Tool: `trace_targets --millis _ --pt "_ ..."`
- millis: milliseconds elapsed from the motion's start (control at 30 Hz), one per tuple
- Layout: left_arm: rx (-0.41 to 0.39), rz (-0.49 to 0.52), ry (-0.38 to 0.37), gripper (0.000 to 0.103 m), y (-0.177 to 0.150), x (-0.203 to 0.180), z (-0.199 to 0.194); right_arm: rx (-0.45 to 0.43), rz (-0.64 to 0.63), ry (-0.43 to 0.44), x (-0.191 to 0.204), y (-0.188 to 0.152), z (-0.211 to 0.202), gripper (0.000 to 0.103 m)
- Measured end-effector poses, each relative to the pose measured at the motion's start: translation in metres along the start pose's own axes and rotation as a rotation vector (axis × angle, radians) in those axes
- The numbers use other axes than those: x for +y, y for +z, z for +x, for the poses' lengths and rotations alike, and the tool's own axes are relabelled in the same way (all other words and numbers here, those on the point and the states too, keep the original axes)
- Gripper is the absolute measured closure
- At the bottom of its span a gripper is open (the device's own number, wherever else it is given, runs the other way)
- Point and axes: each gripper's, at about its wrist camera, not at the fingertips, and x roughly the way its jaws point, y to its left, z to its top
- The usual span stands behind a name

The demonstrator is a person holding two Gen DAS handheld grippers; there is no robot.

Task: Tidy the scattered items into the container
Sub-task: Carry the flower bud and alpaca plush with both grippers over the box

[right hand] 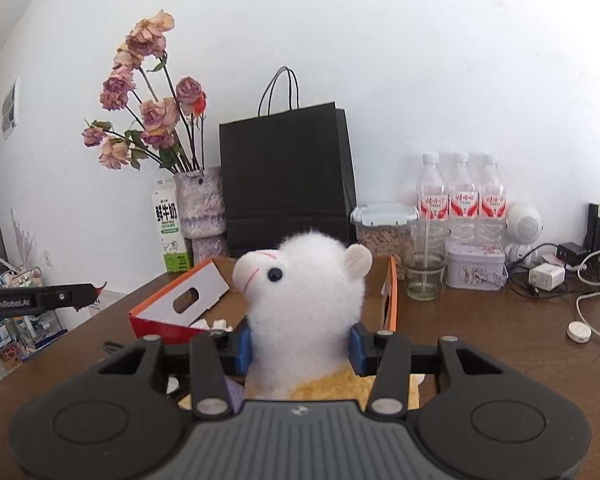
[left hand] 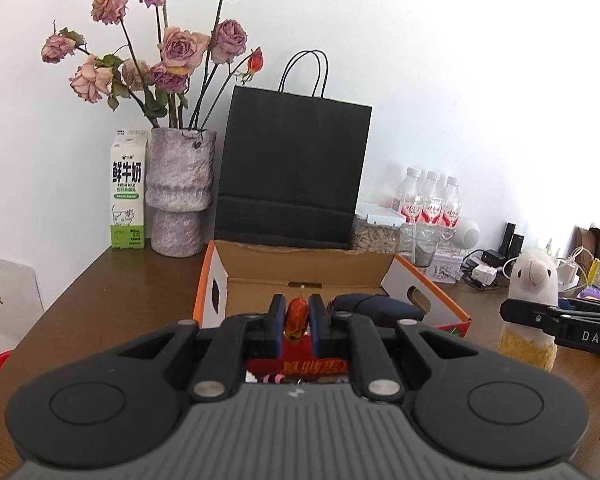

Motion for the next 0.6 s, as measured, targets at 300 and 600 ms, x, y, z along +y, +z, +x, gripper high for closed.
trace_targets --millis 300,600 --pt "-0.122 -0.013 -0.045 0.090 0.038 -0.004 0.023 -0.094 -0.033 0.033 0.030 0.045 0.033 0.059" --pt "-0.163 -0.074 -0.033 0.090 0.059 0.000 0.071 -0.102 -0.017 0.066 0.047 0.063 0.095 0.059"
